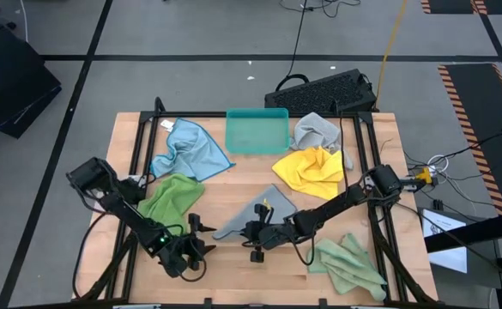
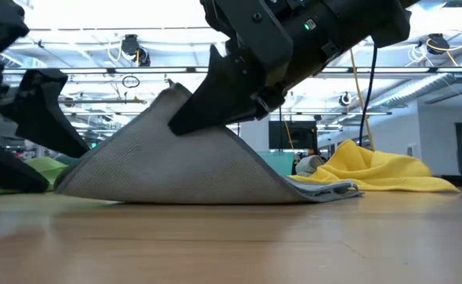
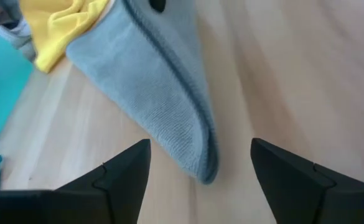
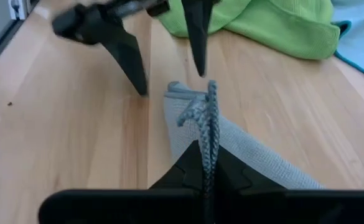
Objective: Fold microfiber towels
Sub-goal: Fold the dark gray microfiber cloth
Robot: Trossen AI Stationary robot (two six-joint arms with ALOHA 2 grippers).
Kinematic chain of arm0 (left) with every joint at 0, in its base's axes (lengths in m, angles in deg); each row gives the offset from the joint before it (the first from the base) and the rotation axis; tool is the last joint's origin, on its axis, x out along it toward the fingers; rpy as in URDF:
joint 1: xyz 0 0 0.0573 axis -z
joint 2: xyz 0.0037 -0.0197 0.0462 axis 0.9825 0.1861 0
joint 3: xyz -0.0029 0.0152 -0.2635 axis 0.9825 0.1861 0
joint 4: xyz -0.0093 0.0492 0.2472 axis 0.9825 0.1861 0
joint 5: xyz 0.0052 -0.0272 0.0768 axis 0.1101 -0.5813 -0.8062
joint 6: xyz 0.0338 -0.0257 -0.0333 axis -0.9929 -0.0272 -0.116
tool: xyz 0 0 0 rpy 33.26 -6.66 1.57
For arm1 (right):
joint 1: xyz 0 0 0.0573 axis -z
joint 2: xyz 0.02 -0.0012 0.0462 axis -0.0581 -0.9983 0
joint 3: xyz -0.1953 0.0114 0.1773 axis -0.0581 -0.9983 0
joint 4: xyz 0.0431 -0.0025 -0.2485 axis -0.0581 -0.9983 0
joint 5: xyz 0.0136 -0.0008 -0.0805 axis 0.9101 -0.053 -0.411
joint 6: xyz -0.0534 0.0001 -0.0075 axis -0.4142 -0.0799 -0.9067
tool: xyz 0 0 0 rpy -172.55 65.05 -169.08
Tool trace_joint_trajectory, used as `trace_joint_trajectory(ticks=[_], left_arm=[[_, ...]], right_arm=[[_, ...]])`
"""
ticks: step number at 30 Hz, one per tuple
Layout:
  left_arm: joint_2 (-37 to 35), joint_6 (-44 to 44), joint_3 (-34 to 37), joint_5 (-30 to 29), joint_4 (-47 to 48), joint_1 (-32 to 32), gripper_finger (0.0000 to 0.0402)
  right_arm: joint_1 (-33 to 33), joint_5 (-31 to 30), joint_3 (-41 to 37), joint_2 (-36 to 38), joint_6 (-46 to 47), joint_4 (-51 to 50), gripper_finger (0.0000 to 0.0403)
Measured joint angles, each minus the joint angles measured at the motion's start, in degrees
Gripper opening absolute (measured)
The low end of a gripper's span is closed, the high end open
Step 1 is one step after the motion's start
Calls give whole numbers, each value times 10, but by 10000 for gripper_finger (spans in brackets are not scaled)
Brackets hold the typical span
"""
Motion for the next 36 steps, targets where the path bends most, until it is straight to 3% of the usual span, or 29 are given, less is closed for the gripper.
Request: trace_joint_trajectory(ticks=[14,25,36], left_arm=[[56,20,-2,-17,-56,-29,271],[56,34,-2,6,-41,-33,157],[56,54,-1,32,-46,-30,73]], right_arm=[[10,-12,0,0,2,-8,4],[10,-11,0,0,13,-25,4],[10,-9,0,0,13,-26,4]])
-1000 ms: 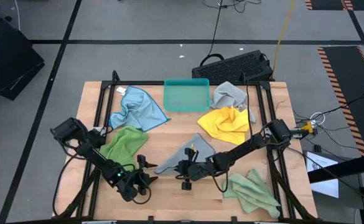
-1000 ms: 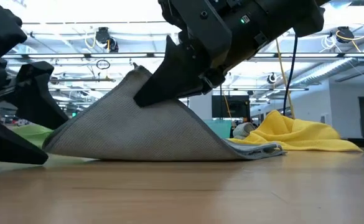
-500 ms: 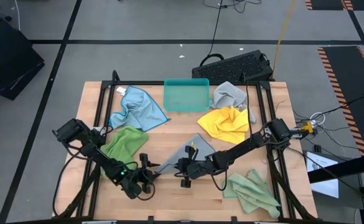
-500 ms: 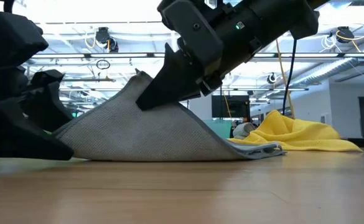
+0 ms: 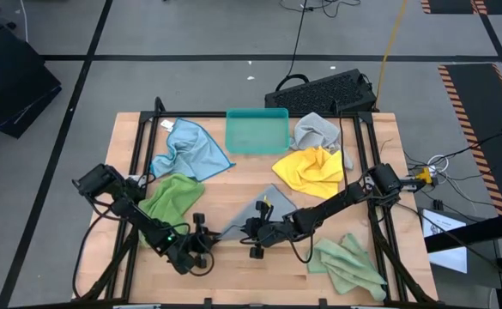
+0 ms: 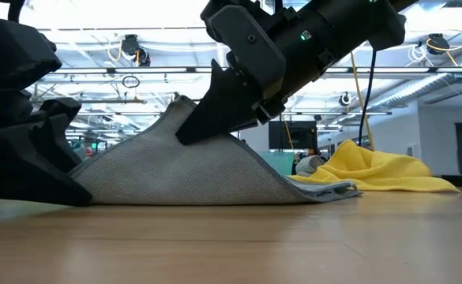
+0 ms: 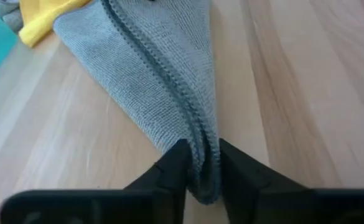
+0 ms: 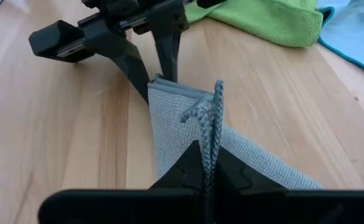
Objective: Fold microfiber towels
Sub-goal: Fold the dark gray microfiber cloth
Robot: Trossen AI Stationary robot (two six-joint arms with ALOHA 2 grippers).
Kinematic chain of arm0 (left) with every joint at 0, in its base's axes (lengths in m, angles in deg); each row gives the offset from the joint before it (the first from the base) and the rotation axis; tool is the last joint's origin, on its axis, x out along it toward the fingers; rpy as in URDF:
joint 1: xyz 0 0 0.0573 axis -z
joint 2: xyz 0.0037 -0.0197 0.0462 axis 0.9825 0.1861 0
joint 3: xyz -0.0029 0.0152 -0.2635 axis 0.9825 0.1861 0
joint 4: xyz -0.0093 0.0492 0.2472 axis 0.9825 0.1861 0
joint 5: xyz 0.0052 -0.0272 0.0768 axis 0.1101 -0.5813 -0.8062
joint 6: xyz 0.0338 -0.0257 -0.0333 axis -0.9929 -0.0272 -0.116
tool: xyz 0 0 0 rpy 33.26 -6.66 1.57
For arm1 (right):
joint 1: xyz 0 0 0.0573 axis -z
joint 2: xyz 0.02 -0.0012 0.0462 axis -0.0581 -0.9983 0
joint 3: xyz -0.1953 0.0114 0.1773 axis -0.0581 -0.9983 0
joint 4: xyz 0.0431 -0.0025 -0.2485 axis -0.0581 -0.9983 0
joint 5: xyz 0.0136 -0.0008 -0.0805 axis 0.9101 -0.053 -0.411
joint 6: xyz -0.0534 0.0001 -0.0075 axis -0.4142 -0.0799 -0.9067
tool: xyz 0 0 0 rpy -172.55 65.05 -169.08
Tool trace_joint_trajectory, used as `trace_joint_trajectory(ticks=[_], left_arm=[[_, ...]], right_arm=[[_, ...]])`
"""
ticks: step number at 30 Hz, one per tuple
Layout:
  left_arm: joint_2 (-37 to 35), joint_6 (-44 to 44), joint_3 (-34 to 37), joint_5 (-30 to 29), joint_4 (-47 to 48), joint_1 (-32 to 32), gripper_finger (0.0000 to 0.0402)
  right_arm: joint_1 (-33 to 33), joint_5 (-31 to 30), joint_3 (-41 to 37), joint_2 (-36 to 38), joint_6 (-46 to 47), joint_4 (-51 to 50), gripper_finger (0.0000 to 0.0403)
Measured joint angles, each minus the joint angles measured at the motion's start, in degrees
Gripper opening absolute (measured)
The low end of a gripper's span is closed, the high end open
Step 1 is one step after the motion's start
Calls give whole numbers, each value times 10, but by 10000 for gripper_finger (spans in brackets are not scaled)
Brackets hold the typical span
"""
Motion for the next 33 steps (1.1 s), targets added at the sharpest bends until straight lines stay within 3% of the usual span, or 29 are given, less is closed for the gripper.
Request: trace_joint_trajectory(ticks=[5,9,17,21,25,33], left_arm=[[0,-3,0,6,-2,2,9],[0,-3,0,6,-3,-1,11],[0,-9,0,13,-4,-7,12],[0,-9,0,13,-4,-7,5],[0,-8,0,14,-4,-7,10],[0,-7,0,14,-4,-7,7]], right_arm=[[-5,35,0,0,0,0,4],[-12,44,0,0,-7,0,19],[-19,26,0,0,-44,15,104],[-19,28,0,0,-76,48,122],[-19,41,0,0,-97,56,107],[-21,61,0,0,-103,56,42]])
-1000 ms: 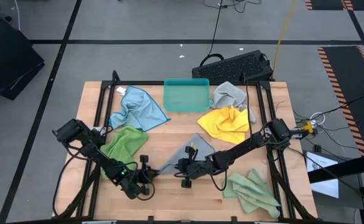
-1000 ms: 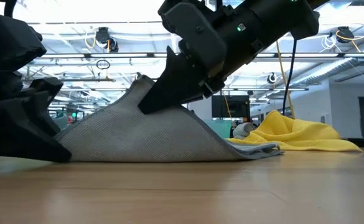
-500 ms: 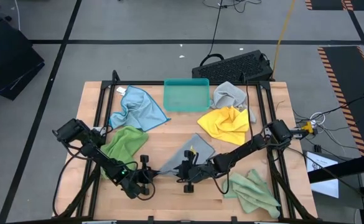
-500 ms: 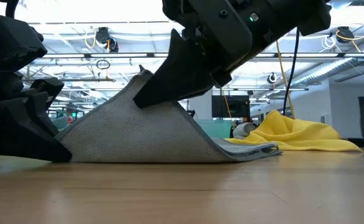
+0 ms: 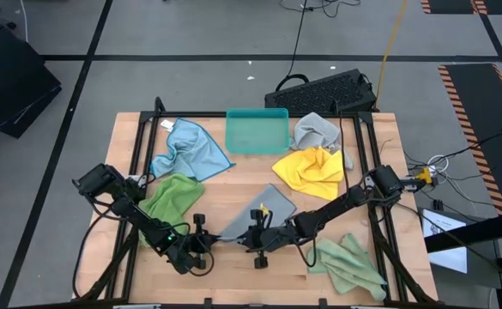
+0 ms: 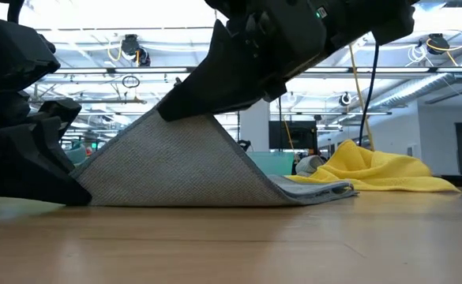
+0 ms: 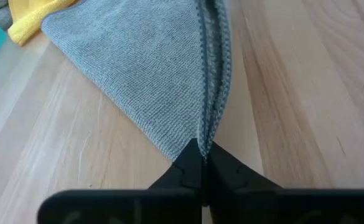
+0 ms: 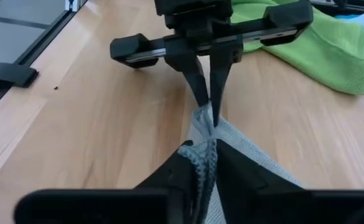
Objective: Fold microfiber towels
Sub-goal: Fold the dark gray microfiber cloth
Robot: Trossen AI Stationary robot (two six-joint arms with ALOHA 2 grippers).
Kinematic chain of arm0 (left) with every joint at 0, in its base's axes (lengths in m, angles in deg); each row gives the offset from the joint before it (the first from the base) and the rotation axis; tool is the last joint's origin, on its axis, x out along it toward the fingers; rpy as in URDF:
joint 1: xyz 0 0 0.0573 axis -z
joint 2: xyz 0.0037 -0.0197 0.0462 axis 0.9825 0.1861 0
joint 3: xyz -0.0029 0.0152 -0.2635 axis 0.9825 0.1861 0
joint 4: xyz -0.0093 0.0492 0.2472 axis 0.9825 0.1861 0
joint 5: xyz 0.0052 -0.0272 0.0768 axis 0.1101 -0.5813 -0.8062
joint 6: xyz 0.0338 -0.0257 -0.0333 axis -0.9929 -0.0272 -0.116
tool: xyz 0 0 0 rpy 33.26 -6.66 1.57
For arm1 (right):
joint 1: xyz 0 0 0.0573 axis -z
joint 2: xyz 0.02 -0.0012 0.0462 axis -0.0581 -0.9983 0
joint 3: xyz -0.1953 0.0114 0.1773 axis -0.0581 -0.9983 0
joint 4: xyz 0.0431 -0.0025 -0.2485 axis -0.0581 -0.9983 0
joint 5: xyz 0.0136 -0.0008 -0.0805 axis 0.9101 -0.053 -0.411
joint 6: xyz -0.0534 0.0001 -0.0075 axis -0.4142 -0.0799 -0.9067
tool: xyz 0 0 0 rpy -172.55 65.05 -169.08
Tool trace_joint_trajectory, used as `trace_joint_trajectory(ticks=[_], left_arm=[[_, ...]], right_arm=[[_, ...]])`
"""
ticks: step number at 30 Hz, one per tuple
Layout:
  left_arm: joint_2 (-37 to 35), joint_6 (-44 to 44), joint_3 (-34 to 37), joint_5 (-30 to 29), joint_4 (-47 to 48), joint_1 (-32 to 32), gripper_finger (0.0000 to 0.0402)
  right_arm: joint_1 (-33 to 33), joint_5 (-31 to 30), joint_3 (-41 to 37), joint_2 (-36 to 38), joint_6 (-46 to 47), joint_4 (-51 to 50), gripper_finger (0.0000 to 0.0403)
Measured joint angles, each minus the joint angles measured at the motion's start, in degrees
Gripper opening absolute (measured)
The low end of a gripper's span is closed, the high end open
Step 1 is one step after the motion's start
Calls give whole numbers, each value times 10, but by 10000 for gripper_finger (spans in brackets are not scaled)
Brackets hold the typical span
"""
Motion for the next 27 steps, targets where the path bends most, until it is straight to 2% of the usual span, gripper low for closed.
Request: trace_joint_trajectory(ticks=[4,14,22,27], left_arm=[[0,1,0,0,0,0,12],[0,4,0,1,0,0,12],[0,5,0,2,0,0,12],[0,6,0,2,0,0,5]], right_arm=[[-8,-2,0,0,-10,0,36],[-20,-20,0,0,-15,2,62],[-20,-18,0,0,-19,5,40],[-20,-17,0,0,-23,15,42]])
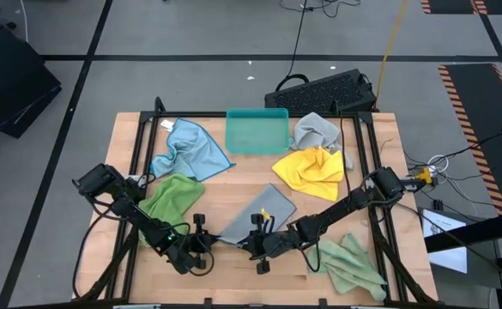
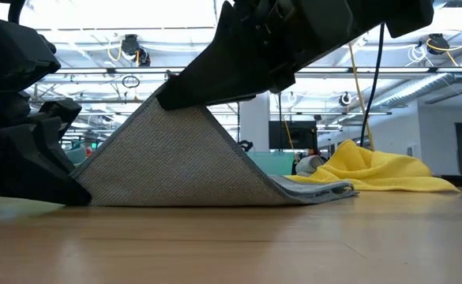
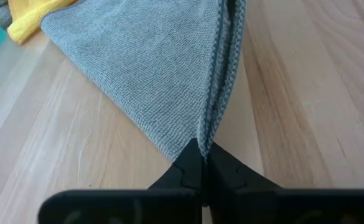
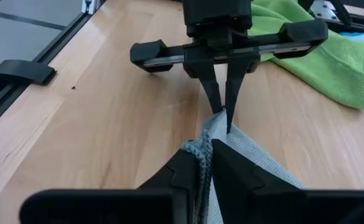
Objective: Fold microfiber towels
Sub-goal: Fold the dark gray microfiber cloth
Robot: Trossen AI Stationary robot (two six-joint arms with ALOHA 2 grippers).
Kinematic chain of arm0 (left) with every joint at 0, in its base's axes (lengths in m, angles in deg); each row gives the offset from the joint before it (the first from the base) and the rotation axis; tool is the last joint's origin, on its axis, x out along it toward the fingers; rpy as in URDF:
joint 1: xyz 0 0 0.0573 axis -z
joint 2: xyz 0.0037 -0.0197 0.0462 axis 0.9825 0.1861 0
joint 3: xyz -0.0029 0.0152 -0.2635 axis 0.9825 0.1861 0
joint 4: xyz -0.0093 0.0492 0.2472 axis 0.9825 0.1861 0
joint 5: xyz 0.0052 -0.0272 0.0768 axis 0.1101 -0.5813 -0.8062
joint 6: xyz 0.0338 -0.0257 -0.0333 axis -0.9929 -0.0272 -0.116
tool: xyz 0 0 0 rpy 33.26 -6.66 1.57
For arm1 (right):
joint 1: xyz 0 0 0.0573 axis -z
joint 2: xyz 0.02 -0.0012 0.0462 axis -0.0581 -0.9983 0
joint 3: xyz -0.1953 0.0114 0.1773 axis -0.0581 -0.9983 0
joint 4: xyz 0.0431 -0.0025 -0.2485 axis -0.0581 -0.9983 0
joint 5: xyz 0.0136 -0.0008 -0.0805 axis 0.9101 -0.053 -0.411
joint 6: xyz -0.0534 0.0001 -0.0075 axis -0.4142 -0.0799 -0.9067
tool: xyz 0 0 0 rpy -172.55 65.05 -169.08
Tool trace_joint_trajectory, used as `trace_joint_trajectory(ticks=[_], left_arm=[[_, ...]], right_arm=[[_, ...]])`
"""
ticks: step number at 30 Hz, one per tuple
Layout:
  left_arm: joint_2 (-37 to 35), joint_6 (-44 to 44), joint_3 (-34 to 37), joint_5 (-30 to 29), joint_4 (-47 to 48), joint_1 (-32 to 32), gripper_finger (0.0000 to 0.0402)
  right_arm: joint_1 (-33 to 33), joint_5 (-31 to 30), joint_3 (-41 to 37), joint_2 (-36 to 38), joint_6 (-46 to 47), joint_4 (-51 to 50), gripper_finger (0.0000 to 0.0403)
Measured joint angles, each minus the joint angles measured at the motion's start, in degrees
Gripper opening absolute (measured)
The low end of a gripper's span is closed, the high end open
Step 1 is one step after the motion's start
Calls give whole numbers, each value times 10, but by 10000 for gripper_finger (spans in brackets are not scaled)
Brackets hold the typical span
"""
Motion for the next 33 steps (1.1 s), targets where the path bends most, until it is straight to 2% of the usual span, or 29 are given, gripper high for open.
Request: trace_joint_trajectory(ticks=[5,9,13,18,23,27,33], left_arm=[[0,4,0,1,0,0,11],[0,4,0,2,0,0,5],[-15,-17,1,11,2,-1,11],[-106,-48,1,0,54,0,4],[-219,-18,1,-23,168,5,6],[-279,35,1,-24,223,25,5],[-291,72,1,-24,186,75,4]], right_arm=[[0,1,0,0,-1,3,36],[0,15,0,0,-1,4,8],[0,10,0,0,-1,14,7],[16,-17,0,13,-9,21,3],[50,-15,0,21,-42,79,3],[73,30,0,21,-35,101,2],[70,101,0,21,-18,93,2]])
